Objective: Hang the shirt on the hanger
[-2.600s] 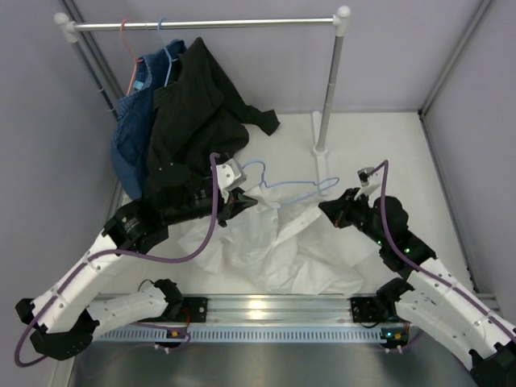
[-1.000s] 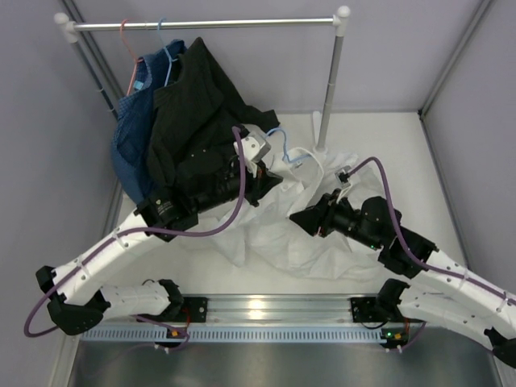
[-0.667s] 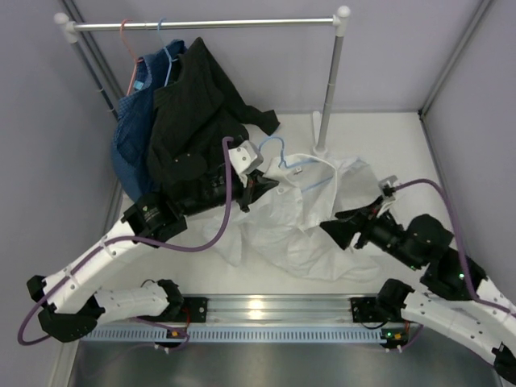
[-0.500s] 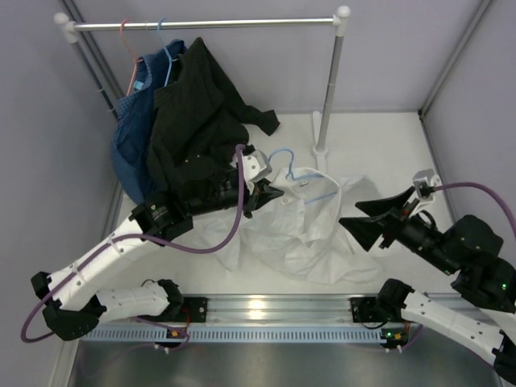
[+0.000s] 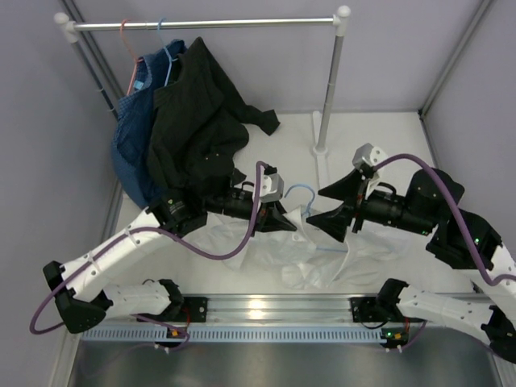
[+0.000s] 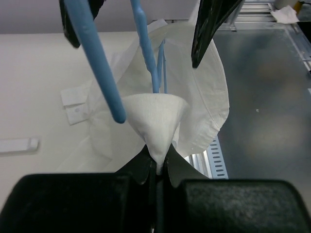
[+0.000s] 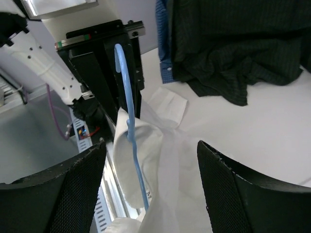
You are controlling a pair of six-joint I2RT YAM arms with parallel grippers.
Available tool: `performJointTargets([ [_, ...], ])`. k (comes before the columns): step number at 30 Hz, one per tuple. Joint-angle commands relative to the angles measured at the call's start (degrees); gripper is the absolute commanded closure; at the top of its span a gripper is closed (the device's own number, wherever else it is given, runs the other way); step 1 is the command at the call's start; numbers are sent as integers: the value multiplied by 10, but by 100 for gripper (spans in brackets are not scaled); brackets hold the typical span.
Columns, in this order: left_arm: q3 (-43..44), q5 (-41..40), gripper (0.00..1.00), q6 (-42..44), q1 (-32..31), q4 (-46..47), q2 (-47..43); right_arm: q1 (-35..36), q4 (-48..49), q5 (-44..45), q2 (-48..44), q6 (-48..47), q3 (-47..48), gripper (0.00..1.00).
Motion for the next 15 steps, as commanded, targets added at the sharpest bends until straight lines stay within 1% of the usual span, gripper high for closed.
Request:
performJointTargets([
  [1, 5, 80, 100, 8, 0, 27, 5, 6, 51, -103, 6, -30, 3, 28],
  [4, 5, 76, 100, 8, -1, 27, 10, 6, 78, -131, 17, -23, -4, 31],
  [7, 5, 75, 100, 7, 0, 27, 13, 7, 119, -136, 18, -21, -25, 42],
  [9, 5, 77, 100, 7, -1, 26, 12, 6, 153, -136, 17, -19, -46, 55],
  [11, 4, 79, 100, 7, -1, 27, 11, 7, 168, -138, 18, -17, -56, 70],
  [12, 3, 79, 100, 8, -1, 26, 10, 7, 179, -140, 18, -17, -63, 80],
  [13, 2, 79, 100, 8, -1, 27, 8, 6, 184, -138, 21, -16, -66, 83],
  [14, 0, 79, 100, 9, -1, 27, 3, 7, 186, -136, 21, -17, -69, 93],
  [15, -1, 79, 100, 11, -1, 27, 1, 6, 189, -131, 22, -19, -70, 97],
])
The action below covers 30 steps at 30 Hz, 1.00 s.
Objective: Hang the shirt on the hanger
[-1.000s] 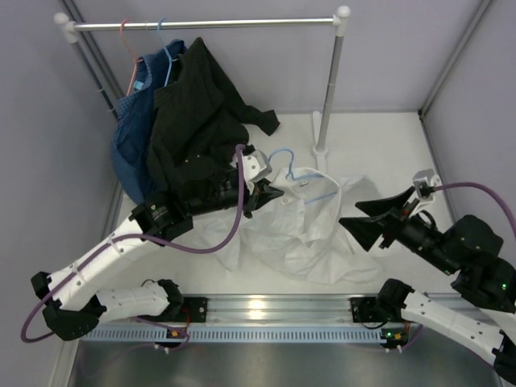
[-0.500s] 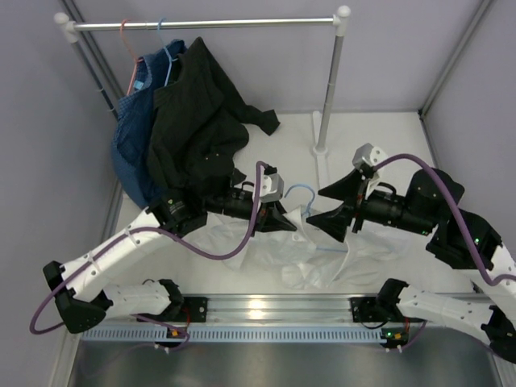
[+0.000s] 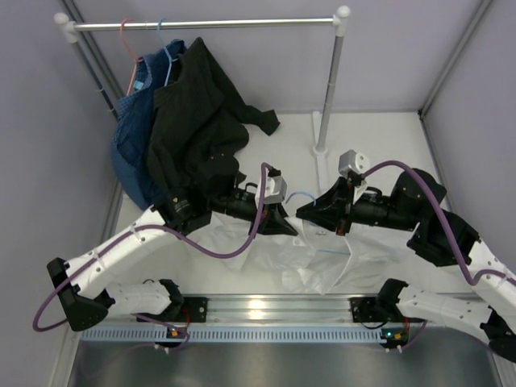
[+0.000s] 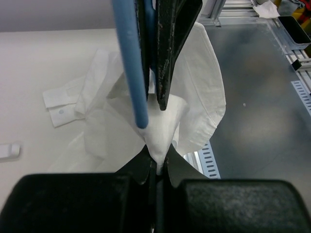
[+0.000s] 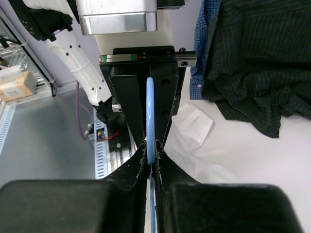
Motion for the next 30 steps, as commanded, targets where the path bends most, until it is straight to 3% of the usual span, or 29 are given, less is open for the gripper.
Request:
performJointTargets([
  [1, -6, 23, 100, 12, -1, 27, -22, 6, 69, 2, 0, -9, -5, 100],
  [2, -8, 12, 99, 14, -1, 27, -25, 6, 70, 8, -2, -11, -7, 100],
  [3, -11, 0, 87, 13, -1, 27, -27, 7, 71, 18, -5, -11, -7, 100],
  [4, -14, -18, 69, 10, -1, 27, -33, 7, 71, 36, -13, -13, -8, 100],
  [5, -21, -43, 3, 4, -1, 27, -42, 6, 70, 42, -19, -21, -8, 100],
  [11, -68, -282, 2, -37, -1, 27, -132, 3, 26, 117, -54, -48, 2, 100],
  [16, -170, -581, 2, -81, -1, 42, -259, 3, -25, 158, -81, -53, 39, 100],
  [22, -269, -636, 2, -116, -1, 99, -301, 3, -50, 156, -110, -53, 74, 100],
  [28, -287, -653, 2, -123, 0, 186, -233, 3, -87, 137, -108, -53, 122, 100],
  [30, -284, -661, 10, -120, 2, 215, -198, 3, -94, 136, -110, -52, 132, 100],
])
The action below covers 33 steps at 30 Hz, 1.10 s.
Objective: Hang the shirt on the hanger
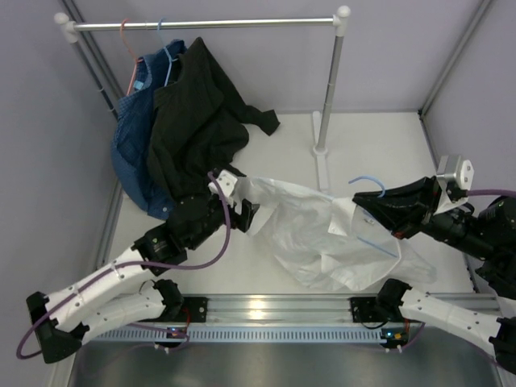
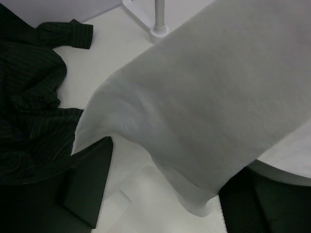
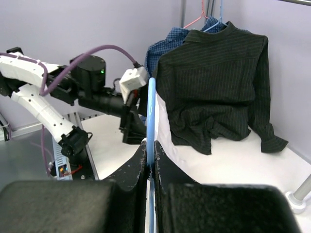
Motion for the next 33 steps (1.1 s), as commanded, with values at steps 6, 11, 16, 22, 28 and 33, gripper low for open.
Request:
performJointTargets([
  [6, 22, -110, 100, -41, 5, 127, 87, 3, -23, 79, -8, -5, 36, 100],
  [11, 11, -290, 100, -190, 44, 34, 93, 3, -26, 194, -13, -5, 34, 100],
  [16, -36, -196, 100, -214, 70, 59, 72, 3, -25, 198, -8, -6, 36, 100],
  [22, -11, -164, 100, -205, 70, 49, 102, 3, -23, 219, -1, -5, 29, 100],
  [28, -16, -134, 100, -215, 70, 59, 102, 3, -23, 216, -2, -21, 24, 100],
  [33, 0, -86, 2, -166, 70, 59, 52, 4, -24, 226, 5, -24, 18, 100],
])
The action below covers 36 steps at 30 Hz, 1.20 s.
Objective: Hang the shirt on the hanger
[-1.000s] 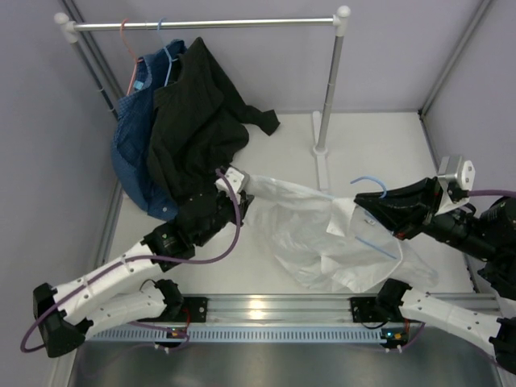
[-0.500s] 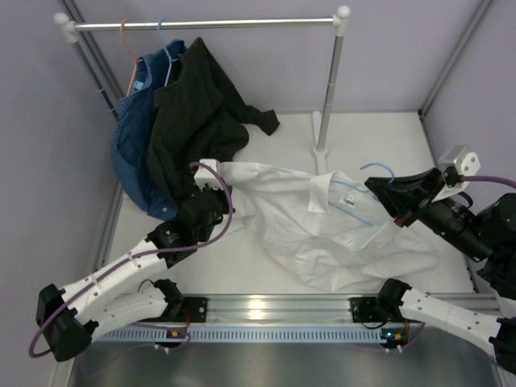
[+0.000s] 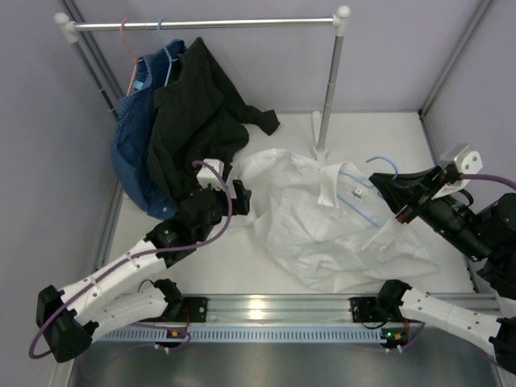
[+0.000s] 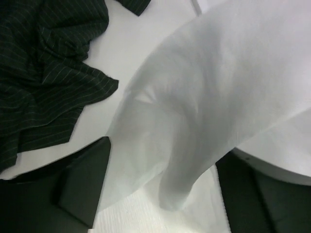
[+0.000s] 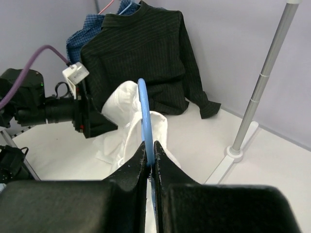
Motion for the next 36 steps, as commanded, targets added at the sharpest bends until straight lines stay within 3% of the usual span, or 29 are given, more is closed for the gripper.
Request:
performJointTargets([
  [1, 32, 52, 2, 41, 4, 9, -64, 3, 20, 19, 9, -11, 9, 100],
  [4, 87, 178, 2, 111, 4, 8, -92, 3, 21, 18, 16, -11, 7, 100],
  [6, 158, 316, 2, 156, 4, -6, -91, 3, 20, -2, 24, -14, 7, 100],
  [8, 220, 386, 2, 183, 4, -56, -52, 3, 19, -64, 28, -24, 6, 100],
  [12, 379, 641, 2, 270, 4, -152, 45, 3, 16, -154, 27, -35, -2, 100],
  [13, 393, 668, 2, 287, 4, -168, 79, 3, 16, -182, 23, -39, -4, 100],
  [18, 457, 737, 2, 349, 4, -229, 164, 4, 17, -241, 5, -66, -33, 100],
  [22, 472, 883, 2, 361, 3, -232, 210, 3, 17, -261, 3, -71, -41, 100],
  [26, 471, 899, 3, 362, 0, -233, 231, 3, 18, -283, 6, -74, -45, 100],
  [29, 470, 902, 13, 357, -3, -232, 242, 3, 21, -284, 9, -76, -48, 100],
  [33, 464, 902, 34, 356, -7, -233, 248, 3, 42, -278, 9, -76, -59, 100],
  [36, 458, 900, 35, 355, -11, -233, 251, 3, 61, -275, 8, -68, -66, 100],
])
